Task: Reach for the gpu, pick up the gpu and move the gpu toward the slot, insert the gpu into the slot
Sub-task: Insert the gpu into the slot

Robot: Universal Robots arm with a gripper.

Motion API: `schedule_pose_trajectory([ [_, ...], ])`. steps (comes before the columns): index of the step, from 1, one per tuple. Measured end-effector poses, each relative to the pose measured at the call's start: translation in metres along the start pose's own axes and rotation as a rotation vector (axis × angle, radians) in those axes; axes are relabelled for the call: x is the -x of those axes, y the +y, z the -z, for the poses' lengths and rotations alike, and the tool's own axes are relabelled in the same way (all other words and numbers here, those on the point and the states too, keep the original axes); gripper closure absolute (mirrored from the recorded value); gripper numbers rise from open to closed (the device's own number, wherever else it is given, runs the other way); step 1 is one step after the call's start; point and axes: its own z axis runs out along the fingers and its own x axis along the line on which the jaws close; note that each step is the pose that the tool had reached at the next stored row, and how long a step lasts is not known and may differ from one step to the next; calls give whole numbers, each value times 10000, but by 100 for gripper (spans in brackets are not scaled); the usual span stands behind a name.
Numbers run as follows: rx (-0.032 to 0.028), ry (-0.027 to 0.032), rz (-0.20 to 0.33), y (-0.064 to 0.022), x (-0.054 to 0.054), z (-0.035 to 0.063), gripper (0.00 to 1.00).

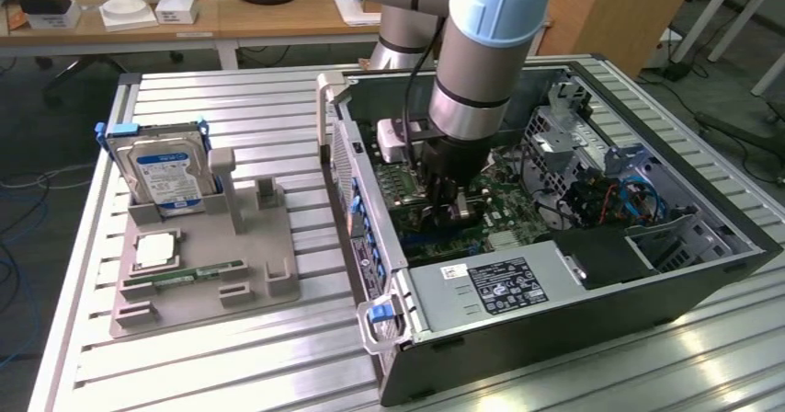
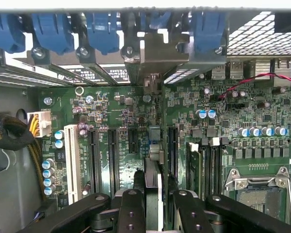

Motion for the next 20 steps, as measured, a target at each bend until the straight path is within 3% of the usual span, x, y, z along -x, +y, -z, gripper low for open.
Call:
schedule_pose_trajectory([
  [11, -15, -32, -1, -2, 5, 18, 73],
  [20, -4, -9, -1, -1, -1, 27, 73],
])
